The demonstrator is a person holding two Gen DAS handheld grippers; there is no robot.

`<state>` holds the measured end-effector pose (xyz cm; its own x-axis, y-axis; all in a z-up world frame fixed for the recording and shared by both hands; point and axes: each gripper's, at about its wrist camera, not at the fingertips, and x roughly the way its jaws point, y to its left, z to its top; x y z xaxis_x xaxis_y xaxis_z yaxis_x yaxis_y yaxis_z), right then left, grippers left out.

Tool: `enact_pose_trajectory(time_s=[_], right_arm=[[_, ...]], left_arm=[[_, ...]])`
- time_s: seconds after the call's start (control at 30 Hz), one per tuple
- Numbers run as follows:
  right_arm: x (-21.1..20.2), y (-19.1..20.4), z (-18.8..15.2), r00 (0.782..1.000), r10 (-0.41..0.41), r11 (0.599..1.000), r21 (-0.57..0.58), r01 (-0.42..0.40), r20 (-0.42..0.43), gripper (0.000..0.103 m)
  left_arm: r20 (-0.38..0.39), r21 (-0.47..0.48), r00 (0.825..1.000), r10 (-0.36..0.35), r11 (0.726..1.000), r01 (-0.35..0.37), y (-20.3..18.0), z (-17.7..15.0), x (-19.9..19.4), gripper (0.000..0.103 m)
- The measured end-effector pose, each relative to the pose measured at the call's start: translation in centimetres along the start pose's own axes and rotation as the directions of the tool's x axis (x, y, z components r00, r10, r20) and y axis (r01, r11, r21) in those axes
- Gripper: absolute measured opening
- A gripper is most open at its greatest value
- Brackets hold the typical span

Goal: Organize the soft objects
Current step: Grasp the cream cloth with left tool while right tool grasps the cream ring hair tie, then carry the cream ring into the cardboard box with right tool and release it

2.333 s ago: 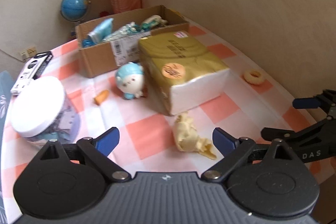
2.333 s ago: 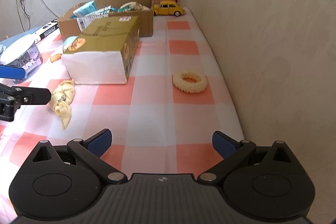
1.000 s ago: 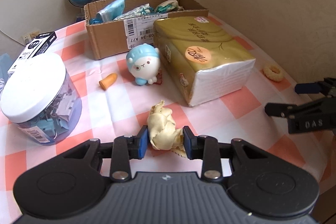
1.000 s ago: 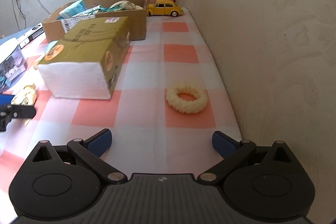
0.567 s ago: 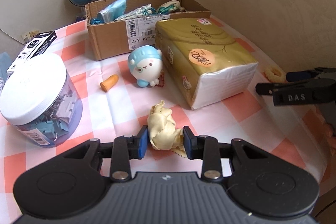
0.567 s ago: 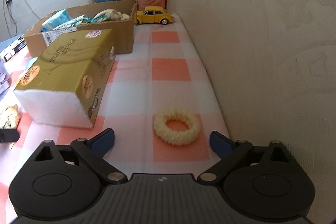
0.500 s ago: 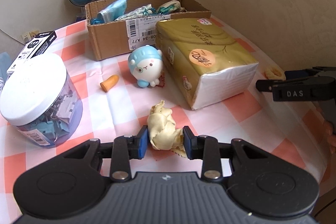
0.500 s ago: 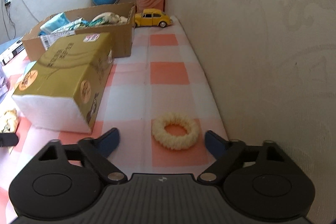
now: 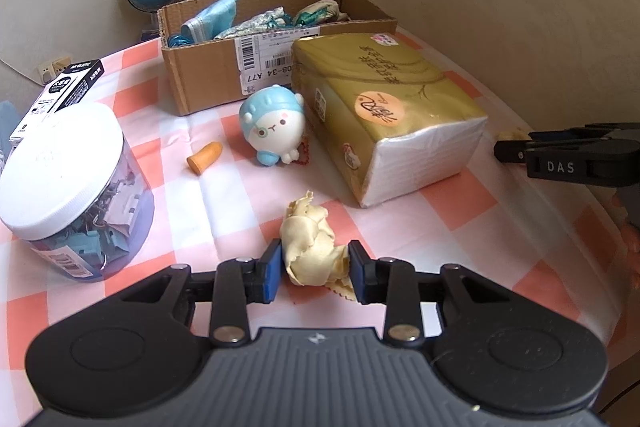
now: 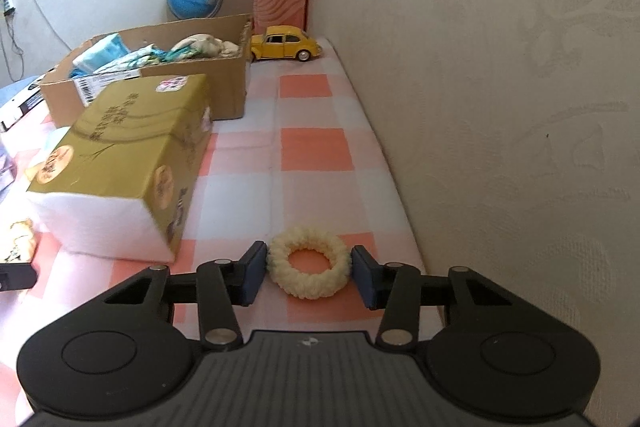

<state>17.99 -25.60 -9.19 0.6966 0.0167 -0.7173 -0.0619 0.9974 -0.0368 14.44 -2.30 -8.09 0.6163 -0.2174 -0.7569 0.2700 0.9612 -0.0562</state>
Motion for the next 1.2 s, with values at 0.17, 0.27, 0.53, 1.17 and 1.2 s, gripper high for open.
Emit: enact_pose_trajectory(time_s=[0.17,0.27,0.53,1.17,1.2], right_arm=[[-1.0,0.8,-0.9,0.999,0.034,0.999,-0.018,-0.034,-0.01,0.051],[-1.3,1.2,-1.2,0.999,0.043,0.999,-0.025,-0.043,-0.01,0.051],[-1.8,1.5,-1.2,0.999,0.049,0.998,-0.031,-0.05,-0.012,0.051],[-7.3,3.0,-1.6,0.996,0.093,0.988,-0.122,-0.091,0.009,0.051],[-7.6,3.0,-1.6,0.995,0.1,0.988,-0.123,-0.098,0.011,0.051]], left_arm=[[0.002,0.005,1.0,0.0,1.0,0.0,-0.2,-0.1,-0.1,0.033],[0.004,0.009,1.0,0.003,1.0,-0.003,-0.2,-0.2,-0.1,0.033],[0.003,0.01,1.0,-0.004,1.0,0.004,-0.1,-0.1,-0.5,0.033],[0.011,0.103,0.999,-0.051,0.993,0.049,-0.4,-1.0,-6.5,0.033],[0.012,0.106,0.998,-0.054,0.993,0.053,-0.3,-1.1,-6.8,0.033]])
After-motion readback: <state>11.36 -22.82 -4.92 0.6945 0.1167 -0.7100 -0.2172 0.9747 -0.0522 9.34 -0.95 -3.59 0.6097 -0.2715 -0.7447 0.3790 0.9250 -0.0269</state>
